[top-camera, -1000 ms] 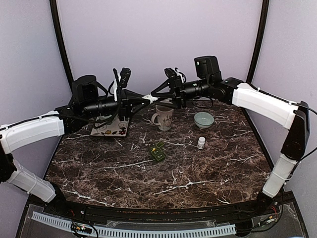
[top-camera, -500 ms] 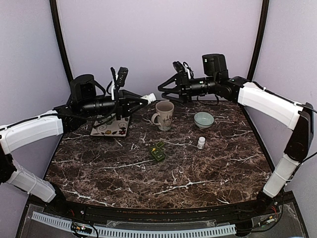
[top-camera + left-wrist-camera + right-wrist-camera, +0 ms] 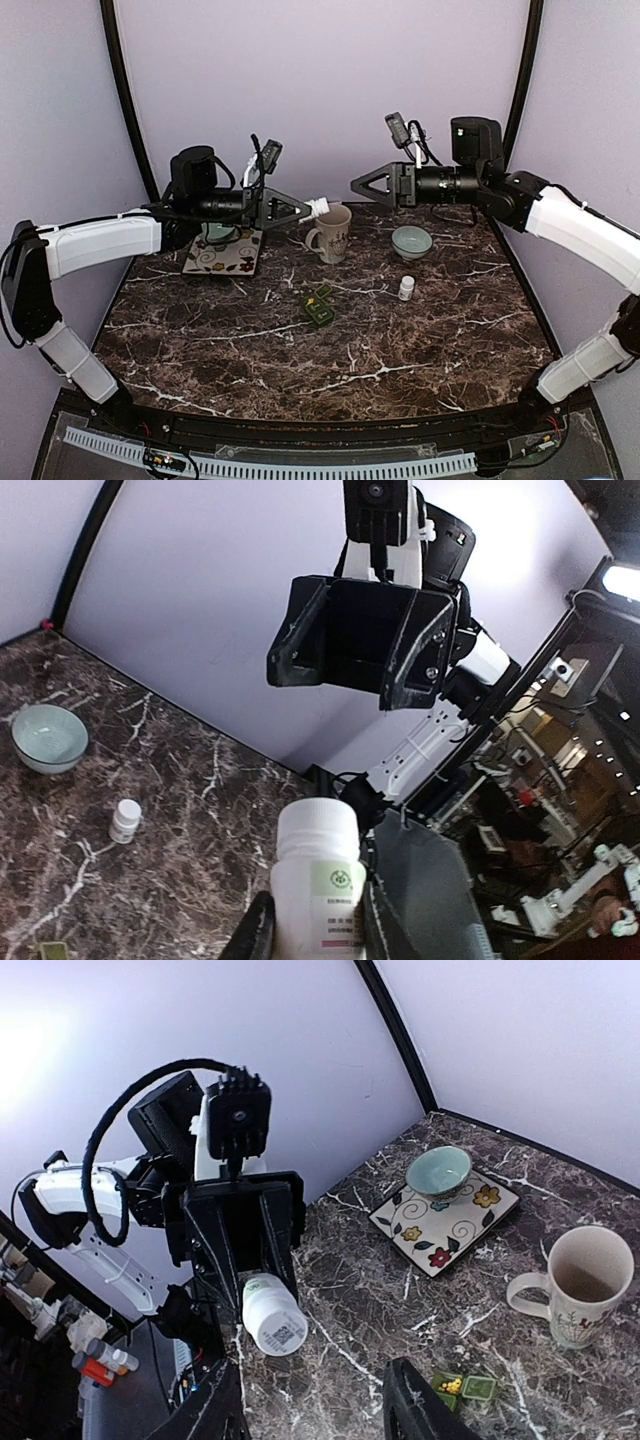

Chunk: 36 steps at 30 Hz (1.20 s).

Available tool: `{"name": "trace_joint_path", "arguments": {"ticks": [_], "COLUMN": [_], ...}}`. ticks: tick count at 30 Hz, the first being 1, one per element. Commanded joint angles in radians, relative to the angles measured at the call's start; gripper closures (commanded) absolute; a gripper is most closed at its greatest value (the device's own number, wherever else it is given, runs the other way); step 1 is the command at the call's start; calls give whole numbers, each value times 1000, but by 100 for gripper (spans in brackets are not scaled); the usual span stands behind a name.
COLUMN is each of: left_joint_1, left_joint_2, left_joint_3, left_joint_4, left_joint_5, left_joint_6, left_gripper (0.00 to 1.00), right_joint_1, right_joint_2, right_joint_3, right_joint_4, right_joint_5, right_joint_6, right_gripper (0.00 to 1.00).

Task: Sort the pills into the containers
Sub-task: Screw the lid of the pill bottle onto the pill bottle.

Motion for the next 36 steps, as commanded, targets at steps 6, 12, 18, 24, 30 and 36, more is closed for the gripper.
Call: {"name": "trace_joint_path", "arguments": {"ticks": [6, 12, 18, 24, 30, 36], "left_joint_1": [22, 28, 30, 33, 34, 38], "left_joint_2": [116, 172, 195, 221, 249, 261], "left_joint_3": [53, 53, 55, 64, 84, 87], "left_joint_4": [406, 585, 641, 690, 727, 734], "left_joint_5": [263, 310, 325, 334, 354, 359], "left_joint_6": [-443, -612, -656, -699, -739, -742], "left_gripper": [98, 98, 98, 98, 98, 98], "right_joint_1": [29, 60, 73, 80, 91, 98], "right_joint_2": [61, 89, 100, 114, 143, 162], "right_joint_3": [33, 74, 92, 115, 147, 175], "right_joint_4": [-42, -83, -90, -109, -117, -130], "right_joint_5": [-76, -104, -118, -136, -151, -153], "right_joint_6": [-164, -196, -200, -204, -212, -220], "right_gripper": [52, 52, 52, 52, 53, 59]}}
